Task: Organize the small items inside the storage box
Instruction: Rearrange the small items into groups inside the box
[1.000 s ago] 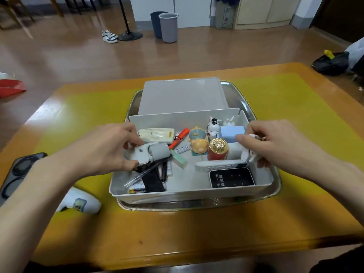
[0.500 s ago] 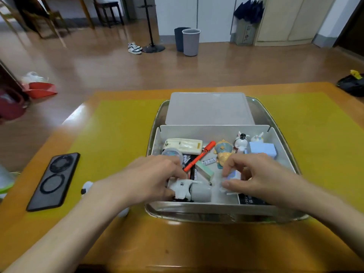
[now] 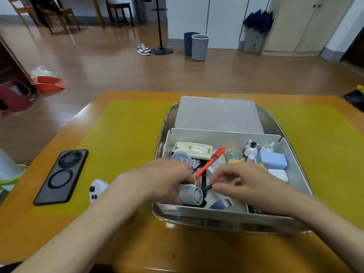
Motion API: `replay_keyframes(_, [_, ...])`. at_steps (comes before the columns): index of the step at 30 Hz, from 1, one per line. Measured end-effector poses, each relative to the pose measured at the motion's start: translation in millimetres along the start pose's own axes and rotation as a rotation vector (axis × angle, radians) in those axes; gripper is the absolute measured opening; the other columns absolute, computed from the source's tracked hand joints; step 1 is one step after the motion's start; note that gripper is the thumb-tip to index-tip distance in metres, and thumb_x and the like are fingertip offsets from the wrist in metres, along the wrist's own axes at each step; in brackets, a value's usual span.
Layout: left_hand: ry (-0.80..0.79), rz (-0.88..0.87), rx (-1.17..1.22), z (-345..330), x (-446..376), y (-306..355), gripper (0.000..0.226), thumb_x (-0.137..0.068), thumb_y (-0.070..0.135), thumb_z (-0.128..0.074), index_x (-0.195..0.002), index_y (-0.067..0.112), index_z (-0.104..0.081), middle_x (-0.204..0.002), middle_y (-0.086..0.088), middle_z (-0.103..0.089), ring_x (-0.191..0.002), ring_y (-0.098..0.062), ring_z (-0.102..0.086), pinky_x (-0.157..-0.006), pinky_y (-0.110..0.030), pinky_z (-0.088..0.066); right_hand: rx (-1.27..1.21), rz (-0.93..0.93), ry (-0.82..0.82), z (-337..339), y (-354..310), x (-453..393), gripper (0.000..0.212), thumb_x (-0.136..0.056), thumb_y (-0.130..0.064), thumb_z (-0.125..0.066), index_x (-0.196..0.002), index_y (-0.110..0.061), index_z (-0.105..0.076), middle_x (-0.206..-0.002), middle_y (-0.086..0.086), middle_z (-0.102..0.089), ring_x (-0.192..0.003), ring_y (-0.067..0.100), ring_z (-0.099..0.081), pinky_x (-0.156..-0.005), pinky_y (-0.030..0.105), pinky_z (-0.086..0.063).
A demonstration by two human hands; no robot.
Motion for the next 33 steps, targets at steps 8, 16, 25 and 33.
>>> replay_keyframes(8, [0.151, 0.065, 0.263, 29.9, 9.4, -18.4, 0.029, -0.071, 0.050, -0.073, -0.089, 0.029, -0.065, -0.086, 0.010, -0.065, -0.078, -0.007, -0.061, -0.068, -0.040, -0.054, 0.483, -0.080, 0.158, 39.4, 9.5, -74.8, 0.026, -0.089, -0.042, -0.066, -0.111, -0.029, -0.068, -0.103, -0.008, -0.074, -0.098, 0.020, -0.067, -0.076, 0.033, -0.048])
replay_keyframes(16, [0.431, 0.154, 0.187, 55.5, 12.5, -37.3, 0.039, -0.069, 0.057, -0.060, -0.099, 0.032, -0.063, -0.095, 0.014, -0.059, -0.089, -0.012, -0.060, -0.071, -0.040, -0.051, 0.830, -0.049, 0.064, 10.1, 14.9, -104.8, 0.047, -0.075, -0.056, -0.072, -0.102, -0.019, -0.063, -0.108, 0.004, -0.060, -0.096, 0.034, -0.063, -0.069, 0.038, -0.047])
replay_keyframes(25, [0.600, 0.154, -0.099, 52.6, -9.4, -27.8, 0.046, -0.077, 0.056, -0.057, -0.114, 0.028, -0.061, -0.098, 0.008, -0.063, -0.095, -0.020, -0.056, -0.066, -0.032, -0.032, 0.305, -0.255, 0.217, 86.4, 10.7, -22.7, 0.033, -0.068, -0.057, -0.074, -0.091, -0.033, -0.073, -0.073, -0.014, -0.070, -0.062, 0.004, -0.062, -0.054, 0.023, -0.048])
replay_keyframes(33, [0.702, 0.081, -0.166, 39.6, -26.1, -4.5, 0.054, -0.078, 0.037, -0.076, -0.125, 0.017, -0.059, -0.118, -0.001, -0.060, -0.103, -0.025, -0.057, -0.061, -0.036, -0.052, 0.006, -0.325, 0.081, 107.9, 43.4, 61.8, 0.039, -0.063, -0.029, -0.092, -0.088, -0.033, -0.062, -0.086, -0.005, -0.070, -0.062, 0.010, -0.062, -0.055, 0.027, -0.047])
Point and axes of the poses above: each hand's wrist, its own x-axis away from the middle knuckle, its own z-axis out of the back of the hand, y = z × x, the point moved 6 cm from there along -x, towards the middle knuckle
